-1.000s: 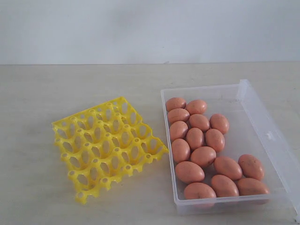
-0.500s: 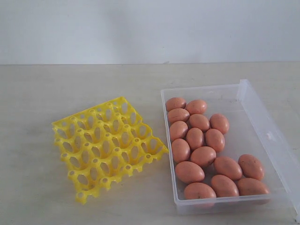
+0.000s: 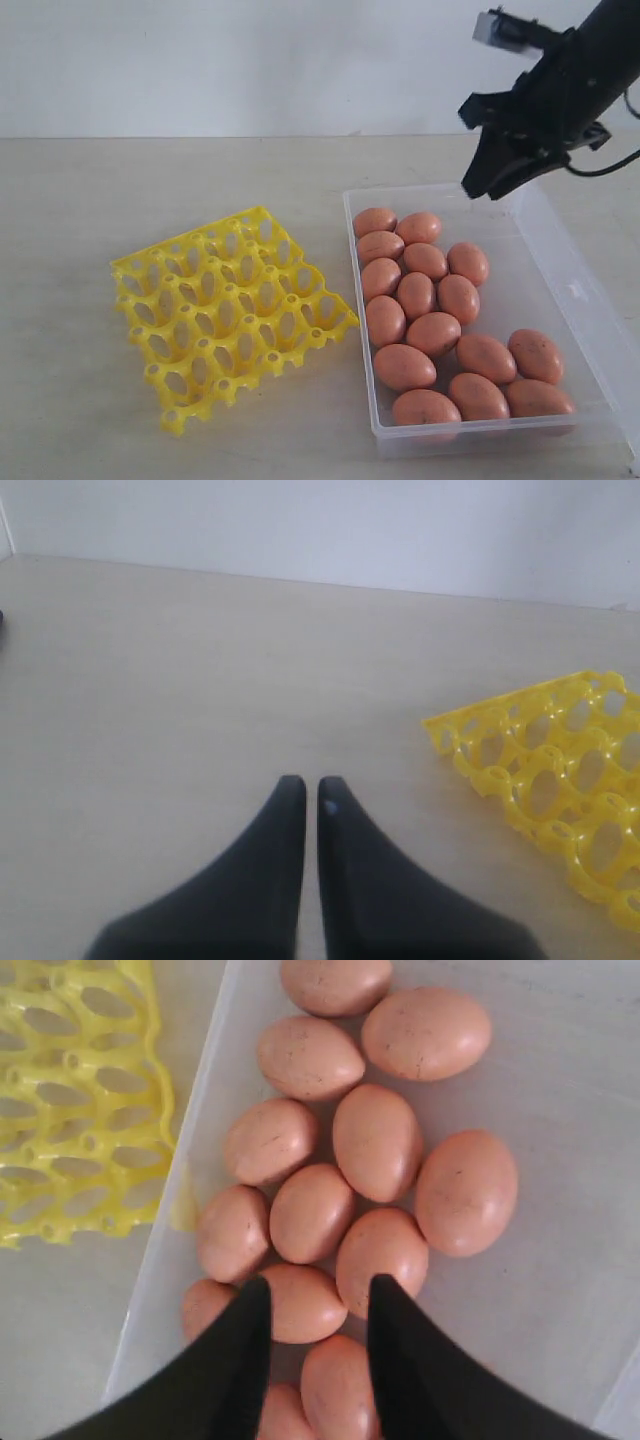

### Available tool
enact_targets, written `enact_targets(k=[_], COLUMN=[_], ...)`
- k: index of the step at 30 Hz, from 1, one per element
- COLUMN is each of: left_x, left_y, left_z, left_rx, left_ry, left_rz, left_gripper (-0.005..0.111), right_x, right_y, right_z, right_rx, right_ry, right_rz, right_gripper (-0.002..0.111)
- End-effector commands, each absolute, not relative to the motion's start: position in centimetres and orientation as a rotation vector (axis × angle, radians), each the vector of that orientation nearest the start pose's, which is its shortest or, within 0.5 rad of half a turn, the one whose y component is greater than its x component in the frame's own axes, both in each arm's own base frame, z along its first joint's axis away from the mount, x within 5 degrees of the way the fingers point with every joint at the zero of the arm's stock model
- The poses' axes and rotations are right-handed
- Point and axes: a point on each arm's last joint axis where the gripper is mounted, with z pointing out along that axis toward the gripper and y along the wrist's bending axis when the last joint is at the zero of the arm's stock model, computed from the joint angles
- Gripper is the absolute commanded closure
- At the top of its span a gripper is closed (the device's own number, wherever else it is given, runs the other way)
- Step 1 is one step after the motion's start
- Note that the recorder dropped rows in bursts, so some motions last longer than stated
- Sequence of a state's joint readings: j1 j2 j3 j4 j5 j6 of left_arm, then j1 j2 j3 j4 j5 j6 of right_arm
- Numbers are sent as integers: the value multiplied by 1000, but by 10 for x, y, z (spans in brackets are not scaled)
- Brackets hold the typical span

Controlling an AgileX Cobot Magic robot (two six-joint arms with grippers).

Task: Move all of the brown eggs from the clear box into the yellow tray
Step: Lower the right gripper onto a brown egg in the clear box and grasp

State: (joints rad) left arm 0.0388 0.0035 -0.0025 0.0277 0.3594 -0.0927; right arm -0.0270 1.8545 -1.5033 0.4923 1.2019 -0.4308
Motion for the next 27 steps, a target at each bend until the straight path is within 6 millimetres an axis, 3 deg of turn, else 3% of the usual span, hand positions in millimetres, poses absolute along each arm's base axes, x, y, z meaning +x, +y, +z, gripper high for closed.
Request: enact_targets(k=[1, 4, 10, 23, 27], left_x=[53, 53, 53, 53, 53], left_y=[3, 3, 3, 3, 3], left_z=[181, 181, 181, 181, 181], left_rx=[-104, -104, -104, -104, -104], left_ry=[1836, 1836, 1836, 1836, 1836], left_rz=[-7, -7, -7, -7, -7], left_gripper=[103, 103, 103, 103, 103], right_x=[391, 395, 402, 415, 417], right_y=[39, 37, 25, 25, 26], right_z=[230, 215, 192, 166, 149], right_rx=[-379, -334, -198, -140, -120], right_ry=[2875, 2920, 3008, 2973, 3006], right_rz=[623, 615, 428, 416, 442], right_gripper=[57, 56, 56, 56, 56])
